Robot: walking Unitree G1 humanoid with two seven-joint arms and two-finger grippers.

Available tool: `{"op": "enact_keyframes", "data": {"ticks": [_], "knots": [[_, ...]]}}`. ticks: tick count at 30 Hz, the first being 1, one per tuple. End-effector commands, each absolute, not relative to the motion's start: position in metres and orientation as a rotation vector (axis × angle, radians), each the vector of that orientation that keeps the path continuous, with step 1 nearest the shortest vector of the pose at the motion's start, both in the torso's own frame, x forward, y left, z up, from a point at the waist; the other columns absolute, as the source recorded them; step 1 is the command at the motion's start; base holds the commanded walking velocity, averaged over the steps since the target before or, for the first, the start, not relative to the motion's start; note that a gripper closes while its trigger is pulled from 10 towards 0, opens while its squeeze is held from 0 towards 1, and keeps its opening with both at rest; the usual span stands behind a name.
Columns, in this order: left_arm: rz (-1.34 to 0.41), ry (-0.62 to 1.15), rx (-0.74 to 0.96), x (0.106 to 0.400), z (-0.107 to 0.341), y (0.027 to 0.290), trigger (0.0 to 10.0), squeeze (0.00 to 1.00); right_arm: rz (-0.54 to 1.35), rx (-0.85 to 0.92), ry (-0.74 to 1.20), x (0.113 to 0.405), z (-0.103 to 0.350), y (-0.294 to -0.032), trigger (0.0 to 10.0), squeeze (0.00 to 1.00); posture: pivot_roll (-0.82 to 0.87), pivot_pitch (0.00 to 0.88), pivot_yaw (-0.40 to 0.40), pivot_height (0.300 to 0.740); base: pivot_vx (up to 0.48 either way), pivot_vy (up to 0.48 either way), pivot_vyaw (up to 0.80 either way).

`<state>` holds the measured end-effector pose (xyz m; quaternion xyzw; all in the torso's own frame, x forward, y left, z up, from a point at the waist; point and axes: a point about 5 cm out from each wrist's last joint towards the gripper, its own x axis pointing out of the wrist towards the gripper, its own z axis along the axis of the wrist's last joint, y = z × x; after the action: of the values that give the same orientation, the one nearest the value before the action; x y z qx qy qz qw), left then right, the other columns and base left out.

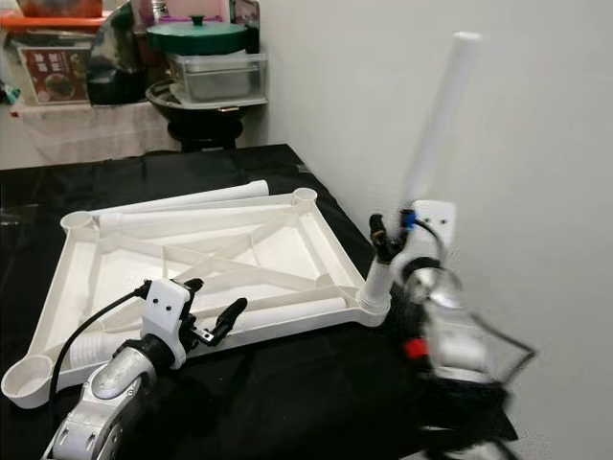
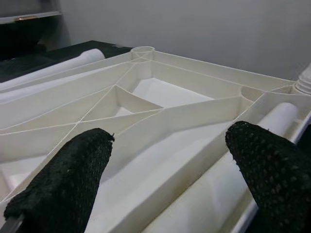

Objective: Building children table

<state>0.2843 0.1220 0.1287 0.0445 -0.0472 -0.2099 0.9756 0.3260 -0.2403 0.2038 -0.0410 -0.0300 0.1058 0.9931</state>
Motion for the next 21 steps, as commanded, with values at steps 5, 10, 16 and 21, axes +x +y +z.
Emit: {"op": "enact_keyframes", "data": {"ticks": [5,10,16,21], "knots": [[-0.432,-0.086,0.097,0.283,0.125,0.121,10.0,0.00,0.404,-0.162,0.016,0.322,0.199,-0.269,10.0,0.00,0.03,0.000,-0.052,0.740,0.000,0.000,0.00],[-0.432,-0.096,0.096,0.287,0.128,0.120,10.0,0.00,0.476,-0.151,0.003,0.327,0.207,-0.271,10.0,0.00,0.04,0.000,-0.056,0.740,0.000,0.000,0.00],[-0.430,-0.100,0.099,0.287,0.128,0.121,10.0,0.00,0.529,-0.129,-0.059,0.344,0.223,-0.268,10.0,0.00,0.04,0.000,-0.059,0.740,0.000,0.000,0.00],[-0.428,-0.102,0.097,0.287,0.128,0.121,10.0,0.00,0.613,-0.115,-0.081,0.346,0.226,-0.258,7.7,0.00,0.05,0.000,-0.064,0.740,0.000,0.000,0.00]]}}
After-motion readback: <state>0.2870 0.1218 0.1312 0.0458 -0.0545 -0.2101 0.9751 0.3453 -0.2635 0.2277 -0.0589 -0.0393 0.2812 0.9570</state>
